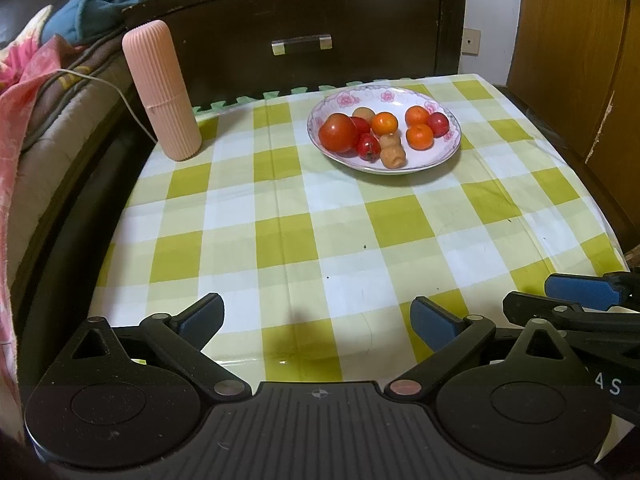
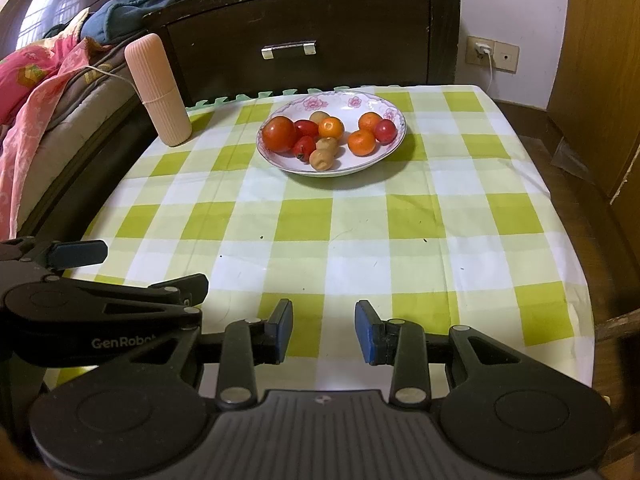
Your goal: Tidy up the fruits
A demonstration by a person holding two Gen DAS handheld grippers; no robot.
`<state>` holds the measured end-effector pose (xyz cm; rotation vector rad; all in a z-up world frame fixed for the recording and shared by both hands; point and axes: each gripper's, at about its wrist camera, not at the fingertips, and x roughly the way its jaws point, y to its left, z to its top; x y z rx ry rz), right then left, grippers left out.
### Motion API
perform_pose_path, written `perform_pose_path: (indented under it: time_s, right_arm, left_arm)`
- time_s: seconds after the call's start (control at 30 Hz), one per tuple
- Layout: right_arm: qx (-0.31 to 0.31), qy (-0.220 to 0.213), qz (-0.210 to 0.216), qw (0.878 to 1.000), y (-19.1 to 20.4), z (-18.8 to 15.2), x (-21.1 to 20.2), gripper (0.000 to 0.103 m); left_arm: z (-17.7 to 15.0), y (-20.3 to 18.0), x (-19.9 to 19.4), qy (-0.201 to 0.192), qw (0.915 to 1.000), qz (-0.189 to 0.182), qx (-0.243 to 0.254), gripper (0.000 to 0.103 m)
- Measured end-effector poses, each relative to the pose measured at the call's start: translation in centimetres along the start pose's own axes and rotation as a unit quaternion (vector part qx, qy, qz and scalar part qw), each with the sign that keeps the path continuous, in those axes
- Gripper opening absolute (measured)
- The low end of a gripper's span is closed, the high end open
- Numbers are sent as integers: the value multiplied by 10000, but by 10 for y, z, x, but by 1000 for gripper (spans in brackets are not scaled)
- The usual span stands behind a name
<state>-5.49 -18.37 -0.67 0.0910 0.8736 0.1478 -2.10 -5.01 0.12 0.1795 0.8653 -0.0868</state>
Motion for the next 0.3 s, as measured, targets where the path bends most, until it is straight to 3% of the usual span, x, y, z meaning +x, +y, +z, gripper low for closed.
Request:
perform_pose_path:
  time_s: [0.3]
  right_arm:
    - [3,-6,2,10000,0,0,0,33]
  left_arm:
    - [0,1,0,-12,10000,5,1,101]
